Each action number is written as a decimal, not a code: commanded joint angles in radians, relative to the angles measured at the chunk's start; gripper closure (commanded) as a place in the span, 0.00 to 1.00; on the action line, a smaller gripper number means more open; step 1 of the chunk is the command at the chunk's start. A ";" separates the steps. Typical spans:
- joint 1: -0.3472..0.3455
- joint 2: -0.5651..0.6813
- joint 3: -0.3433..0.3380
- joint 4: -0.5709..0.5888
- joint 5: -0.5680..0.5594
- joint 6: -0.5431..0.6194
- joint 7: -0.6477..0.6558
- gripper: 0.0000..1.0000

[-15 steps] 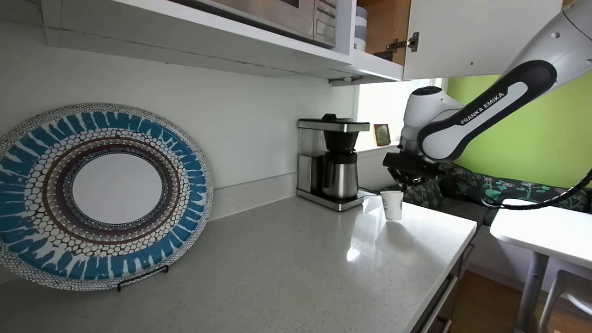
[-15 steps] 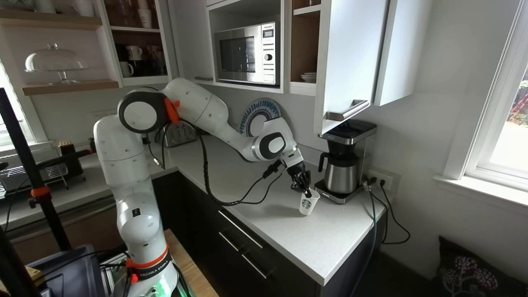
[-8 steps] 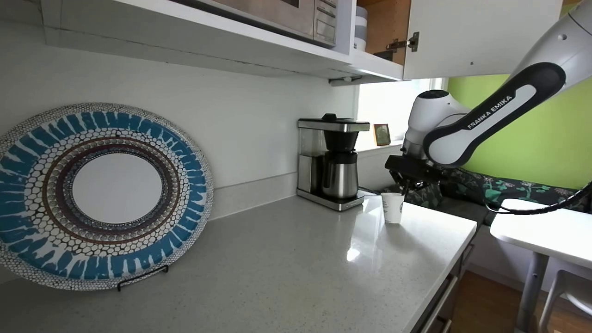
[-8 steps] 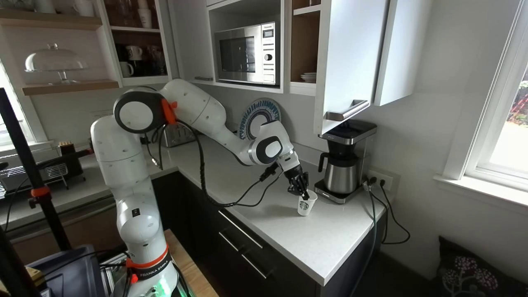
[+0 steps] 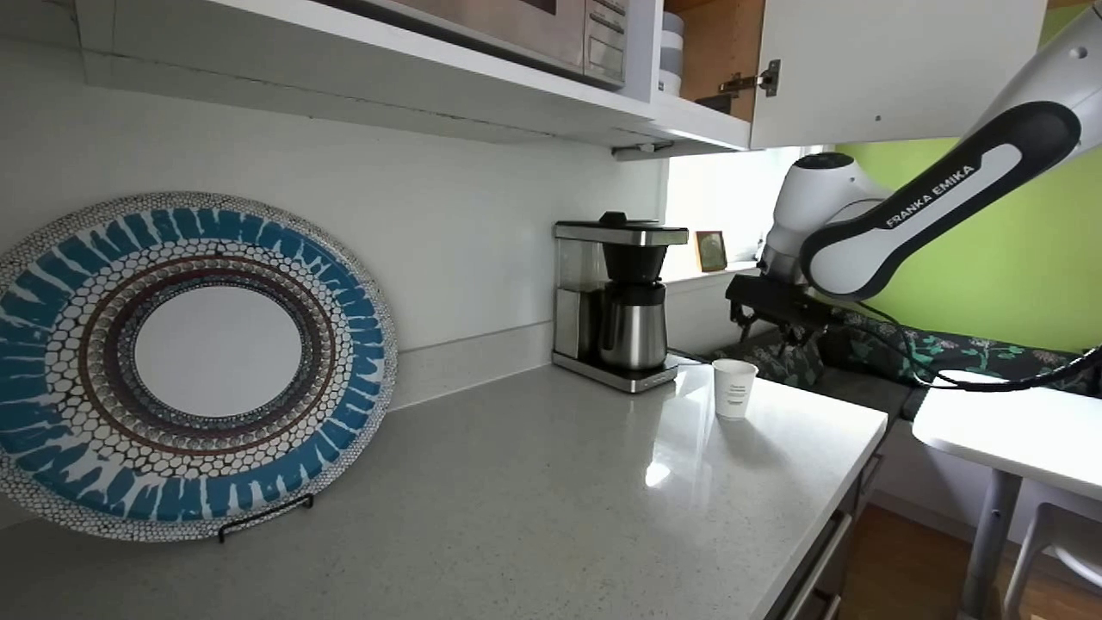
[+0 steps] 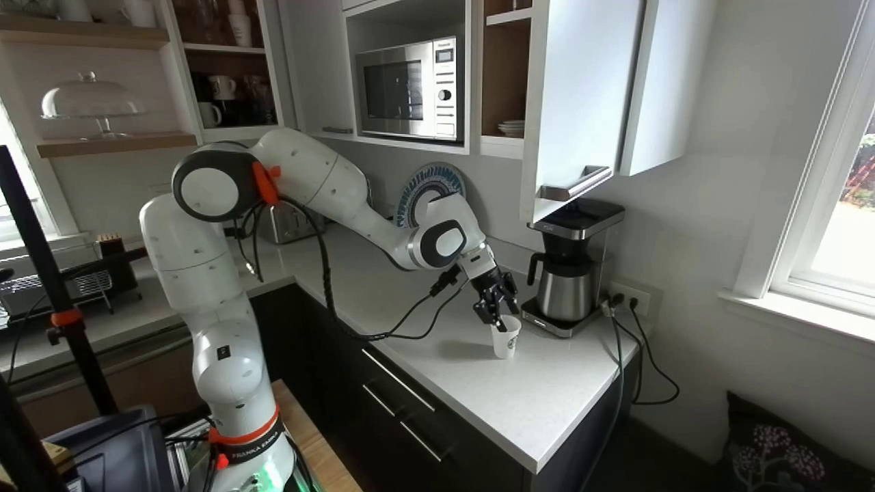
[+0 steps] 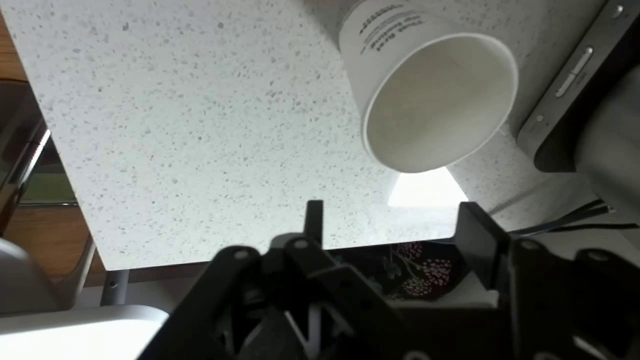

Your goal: Place the coffee cup upright

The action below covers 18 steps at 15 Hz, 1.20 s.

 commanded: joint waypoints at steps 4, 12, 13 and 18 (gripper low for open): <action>-0.023 -0.123 0.004 -0.059 0.095 0.010 -0.158 0.00; -0.027 -0.216 -0.001 -0.042 0.337 -0.076 -0.563 0.00; -0.028 -0.226 -0.001 -0.040 0.358 -0.091 -0.611 0.00; -0.037 -0.272 0.007 -0.020 0.430 -0.200 -0.816 0.00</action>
